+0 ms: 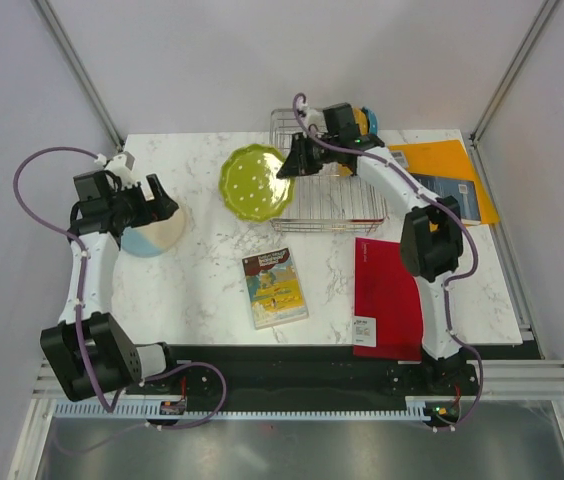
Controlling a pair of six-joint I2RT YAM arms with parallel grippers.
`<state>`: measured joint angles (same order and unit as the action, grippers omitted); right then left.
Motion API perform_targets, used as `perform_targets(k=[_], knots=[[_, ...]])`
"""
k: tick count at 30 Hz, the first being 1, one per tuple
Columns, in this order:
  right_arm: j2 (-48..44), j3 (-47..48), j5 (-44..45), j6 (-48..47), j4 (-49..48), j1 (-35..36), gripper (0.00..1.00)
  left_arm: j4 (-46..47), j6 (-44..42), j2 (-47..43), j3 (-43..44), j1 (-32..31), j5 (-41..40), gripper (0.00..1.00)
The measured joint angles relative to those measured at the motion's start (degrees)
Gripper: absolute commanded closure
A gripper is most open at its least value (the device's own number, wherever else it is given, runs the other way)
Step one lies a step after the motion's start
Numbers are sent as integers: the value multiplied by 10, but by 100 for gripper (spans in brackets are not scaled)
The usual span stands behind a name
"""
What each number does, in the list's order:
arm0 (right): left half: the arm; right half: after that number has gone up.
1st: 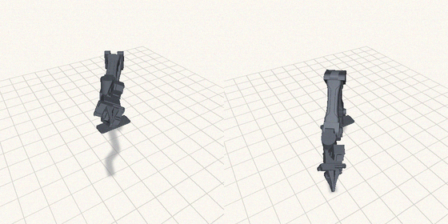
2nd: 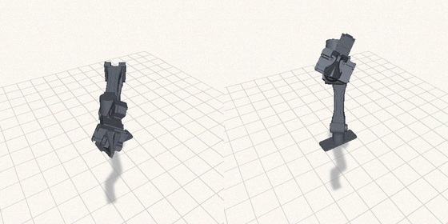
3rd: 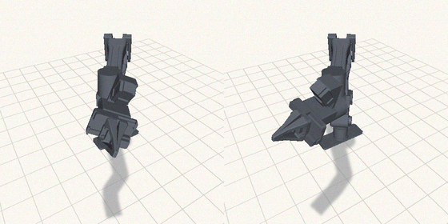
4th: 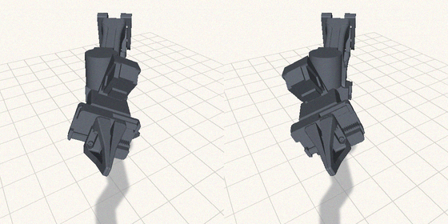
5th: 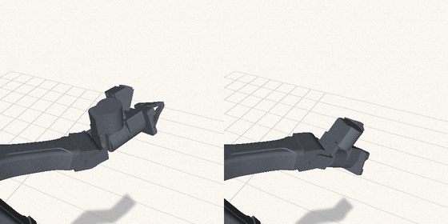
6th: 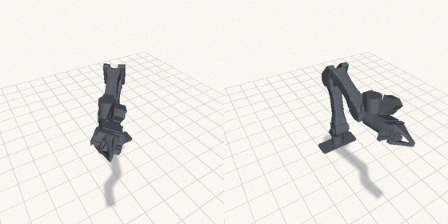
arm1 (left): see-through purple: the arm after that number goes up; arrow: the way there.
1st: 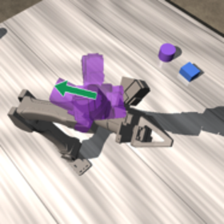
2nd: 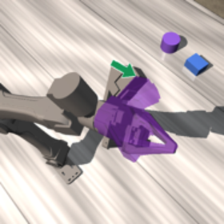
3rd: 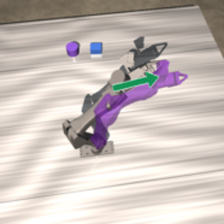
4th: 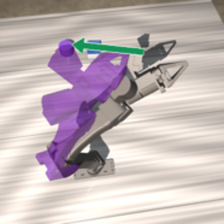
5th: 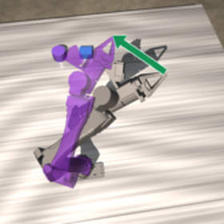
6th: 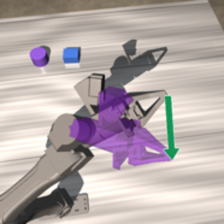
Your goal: Load the plates into the dish rack
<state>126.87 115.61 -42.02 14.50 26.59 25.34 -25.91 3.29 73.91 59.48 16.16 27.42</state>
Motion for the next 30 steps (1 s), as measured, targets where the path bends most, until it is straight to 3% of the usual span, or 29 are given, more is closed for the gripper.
perform_targets(k=[3,8,17,23,30], knots=[[-36,19,110,-29,16,-28,100,30,1,-30,-4,0,-45,0],[-94,40,394,-97,-17,-28,100,63,13,-47,-16,0,-64,0],[-87,48,754,-178,-106,5,100,64,20,-42,-42,0,-58,0],[-57,49,869,-221,-155,26,100,64,20,-42,-42,0,-45,0],[-21,49,908,-229,-149,30,100,66,20,-42,-43,0,-44,0]])
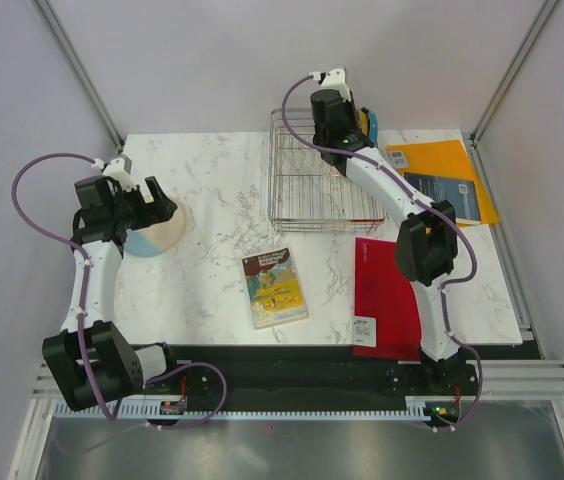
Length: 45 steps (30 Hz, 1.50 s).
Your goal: Load the plates into the dish rack
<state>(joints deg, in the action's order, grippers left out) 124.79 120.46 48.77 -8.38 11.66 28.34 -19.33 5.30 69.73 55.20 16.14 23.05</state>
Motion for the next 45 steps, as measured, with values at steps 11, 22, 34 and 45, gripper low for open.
perform_targets(k=[11,22,34,45], knots=[[38,8,6,17,9,-3,100,2,0,0,-12,0,0,0],[97,32,-3,128,56,-8,90,2,0,2,-19,0,-5,0],[91,27,-21,78,38,15,30,-3,0,54,-19,0,-63,0],[-85,-128,-176,-11,-59,141,35,-25,35,127,18,20,-203,1]])
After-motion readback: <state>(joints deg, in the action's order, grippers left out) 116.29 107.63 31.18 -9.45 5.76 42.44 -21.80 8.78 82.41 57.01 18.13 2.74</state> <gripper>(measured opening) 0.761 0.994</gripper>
